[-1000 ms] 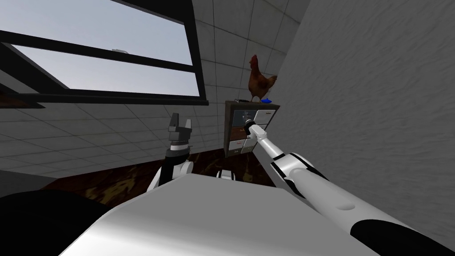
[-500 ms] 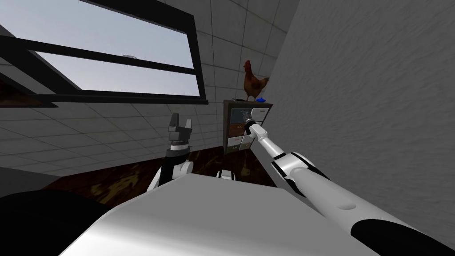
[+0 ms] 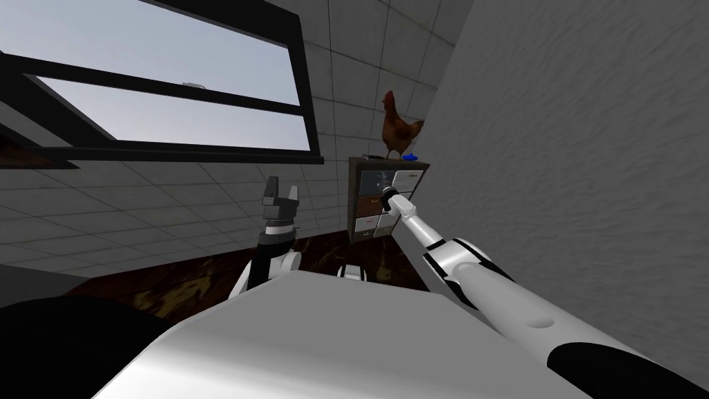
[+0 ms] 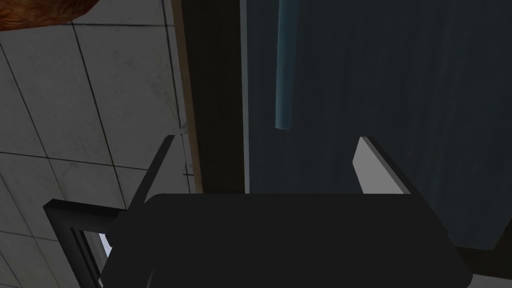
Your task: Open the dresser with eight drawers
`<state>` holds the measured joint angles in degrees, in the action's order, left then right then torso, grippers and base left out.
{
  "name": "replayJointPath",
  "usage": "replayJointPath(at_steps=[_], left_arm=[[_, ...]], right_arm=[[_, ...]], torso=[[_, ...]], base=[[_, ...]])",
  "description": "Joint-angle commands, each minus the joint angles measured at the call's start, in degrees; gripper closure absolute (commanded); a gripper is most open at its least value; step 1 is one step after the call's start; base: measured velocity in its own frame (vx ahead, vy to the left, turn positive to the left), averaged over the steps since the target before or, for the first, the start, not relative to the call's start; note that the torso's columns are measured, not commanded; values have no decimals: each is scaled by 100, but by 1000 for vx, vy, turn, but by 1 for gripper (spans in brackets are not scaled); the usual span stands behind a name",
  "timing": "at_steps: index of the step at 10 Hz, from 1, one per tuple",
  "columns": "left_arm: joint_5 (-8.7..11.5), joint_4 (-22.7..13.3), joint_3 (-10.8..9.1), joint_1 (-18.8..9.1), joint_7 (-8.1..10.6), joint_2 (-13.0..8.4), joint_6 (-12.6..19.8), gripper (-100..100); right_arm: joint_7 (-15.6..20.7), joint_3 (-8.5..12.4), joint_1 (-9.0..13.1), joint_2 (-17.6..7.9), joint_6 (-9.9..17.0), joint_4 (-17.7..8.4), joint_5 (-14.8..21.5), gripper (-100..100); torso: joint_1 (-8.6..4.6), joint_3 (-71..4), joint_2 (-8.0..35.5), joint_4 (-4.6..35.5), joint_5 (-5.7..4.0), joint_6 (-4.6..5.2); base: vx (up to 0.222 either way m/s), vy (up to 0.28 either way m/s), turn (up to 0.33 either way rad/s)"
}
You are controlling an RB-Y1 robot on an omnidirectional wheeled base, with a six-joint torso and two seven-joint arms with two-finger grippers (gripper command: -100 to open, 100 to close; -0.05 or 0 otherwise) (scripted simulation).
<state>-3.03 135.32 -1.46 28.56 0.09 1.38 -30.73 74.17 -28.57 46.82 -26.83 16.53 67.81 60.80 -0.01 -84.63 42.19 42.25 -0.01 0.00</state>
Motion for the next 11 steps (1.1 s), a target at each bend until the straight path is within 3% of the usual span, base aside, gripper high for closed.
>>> replayJointPath(at_steps=[1, 2, 3, 4, 11], left_arm=[[0, 0, 0, 0, 0, 0, 0, 0], [0, 0, 0, -2, 0, 0, 0, 0], [0, -1, 1, -2, 0, 1, 1, 0], [0, -1, 1, -2, 0, 0, 1, 0], [0, -1, 0, -4, 0, 0, 1, 0]], right_arm=[[9, -2, -18, 13, 13, -18, 46, -100], [16, 18, 152, -91, -91, -182, -94, -100], [18, 1, 49, -40, -18, -78, -24, -100], [21, 3, 59, -47, -28, -86, -35, 100], [-1, -62, 71, -111, -165, -53, -137, 100]], torso=[[2, 14, 22, 8, 2, 1], [-1, 32, 52, 16, 1, 1], [10, 28, 42, 16, 4, 0], [3, 22, 34, 10, 2, 0], [5, 0, 2, 9, 4, 3]], base=[[82, 4, 4], [79, 38, 26], [48, 24, 4], [7, 4, 0], [-158, -45, -42]])
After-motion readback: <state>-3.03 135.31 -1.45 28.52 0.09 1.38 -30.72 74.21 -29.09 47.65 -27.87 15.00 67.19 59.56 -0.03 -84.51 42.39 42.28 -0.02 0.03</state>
